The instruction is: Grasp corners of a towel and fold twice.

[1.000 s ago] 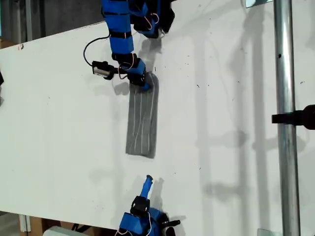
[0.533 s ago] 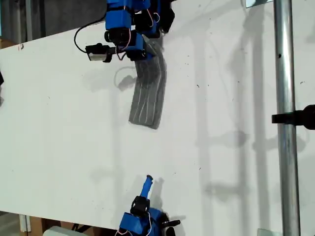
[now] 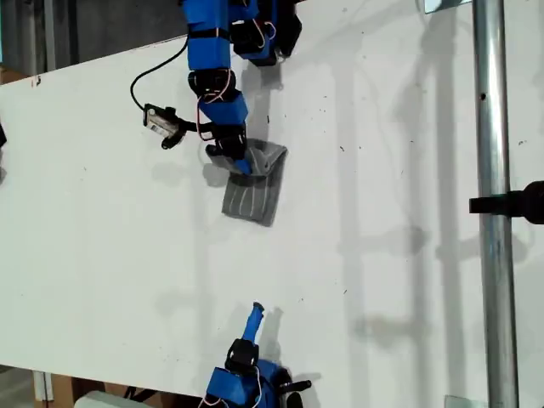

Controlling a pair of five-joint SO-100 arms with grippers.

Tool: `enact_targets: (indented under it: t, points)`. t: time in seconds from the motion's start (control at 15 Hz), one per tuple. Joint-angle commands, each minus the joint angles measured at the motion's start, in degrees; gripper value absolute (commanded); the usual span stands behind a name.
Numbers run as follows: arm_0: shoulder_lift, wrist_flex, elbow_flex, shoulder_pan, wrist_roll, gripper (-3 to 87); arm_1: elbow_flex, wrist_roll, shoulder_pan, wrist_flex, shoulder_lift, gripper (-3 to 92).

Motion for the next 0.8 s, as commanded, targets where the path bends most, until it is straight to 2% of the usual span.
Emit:
enact_targets:
  t: [0.0, 0.07, 0.13, 0.27, 0.4, 0.47, 0.6, 0.73]
  points:
    - [0.4, -0.9, -0.8, 0.6, -0.6, 32.6, -1.0, -1.9, 0.7, -4.5, 0.4, 24.0]
    - [0.4, -1.0, -0.7, 0.6, -0.7, 32.6, 0.0, -4.9, 0.6, -8.8, 3.0, 30.8]
    - [0.4, -1.1, -0.6, 0.5, -0.7, 32.5, 1.2, -7.4, 0.4, -13.3, 6.3, 32.6]
    - [0.4, -1.8, -0.4, 0.4, -0.5, 32.2, 1.3, -9.7, 1.3, -14.8, 11.6, 29.6]
    - [0.4, -2.4, 0.4, 0.3, -0.4, 31.4, 4.8, -9.5, 2.8, -11.4, 20.4, 24.5]
    - [0.4, -2.9, 1.2, 0.3, -0.4, 30.5, 7.9, -8.8, 3.7, -6.6, 26.9, 18.3]
    - [0.4, -6.8, 4.1, 0.4, 0.7, 28.1, 10.7, -6.0, 4.0, 12.2, 39.3, 10.0]
    - [0.4, -9.0, 7.5, 0.2, 0.8, 25.2, 14.6, -2.1, 1.8, 25.8, 51.9, 0.6]
